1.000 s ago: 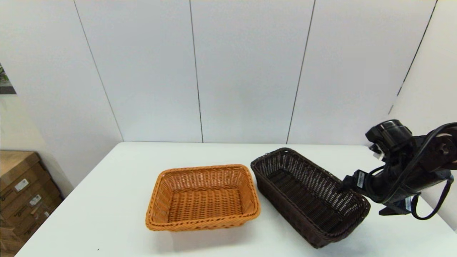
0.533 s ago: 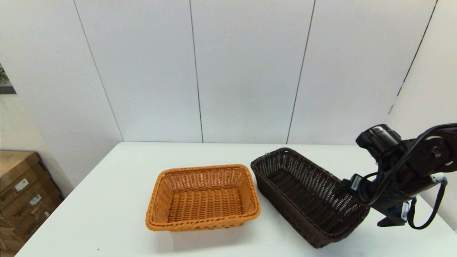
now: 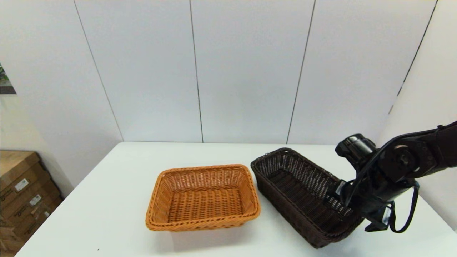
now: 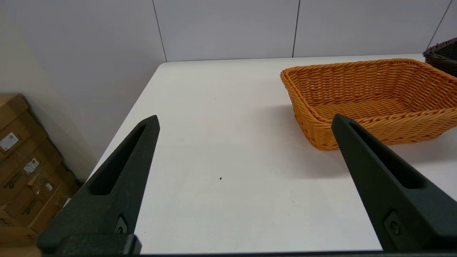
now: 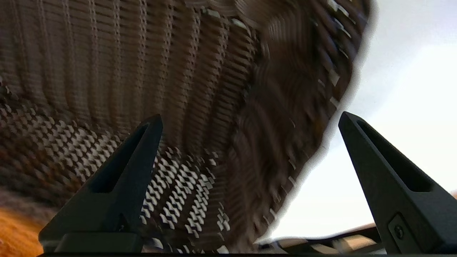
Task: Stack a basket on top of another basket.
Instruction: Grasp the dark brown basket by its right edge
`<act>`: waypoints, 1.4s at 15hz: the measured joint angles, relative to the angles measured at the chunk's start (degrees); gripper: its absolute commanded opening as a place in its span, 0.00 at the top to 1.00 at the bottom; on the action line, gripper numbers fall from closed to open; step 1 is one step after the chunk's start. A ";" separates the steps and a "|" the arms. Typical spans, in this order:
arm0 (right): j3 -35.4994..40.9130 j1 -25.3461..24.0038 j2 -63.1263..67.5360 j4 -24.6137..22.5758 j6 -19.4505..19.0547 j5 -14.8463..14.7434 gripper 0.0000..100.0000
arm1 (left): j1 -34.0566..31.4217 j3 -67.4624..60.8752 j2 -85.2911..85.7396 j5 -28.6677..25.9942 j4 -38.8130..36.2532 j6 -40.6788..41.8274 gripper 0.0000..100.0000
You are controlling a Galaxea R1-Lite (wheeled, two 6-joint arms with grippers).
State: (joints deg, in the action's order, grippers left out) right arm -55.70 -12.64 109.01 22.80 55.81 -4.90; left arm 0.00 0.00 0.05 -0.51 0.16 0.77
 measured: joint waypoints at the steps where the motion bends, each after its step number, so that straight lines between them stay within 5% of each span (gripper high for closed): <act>1: 0.00 -0.04 1.16 -1.00 0.52 0.05 0.00 | 0.00 0.00 0.00 -0.01 -0.02 -0.02 0.00; 11: 0.77 0.20 7.42 -5.08 1.55 0.09 0.00 | 0.00 0.00 0.00 -0.01 0.02 -0.04 0.00; 12: 0.83 0.24 7.53 -5.07 1.52 0.16 1.00 | 0.00 0.00 0.00 0.00 0.00 -0.02 0.00; 21: 0.90 0.60 7.39 -5.07 1.55 0.17 1.00 | 0.00 0.00 0.00 -0.01 -0.02 -0.02 0.00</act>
State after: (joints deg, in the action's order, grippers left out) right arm -54.80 -12.04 116.40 17.73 57.36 -4.73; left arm 0.00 0.00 0.05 -0.52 0.13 0.74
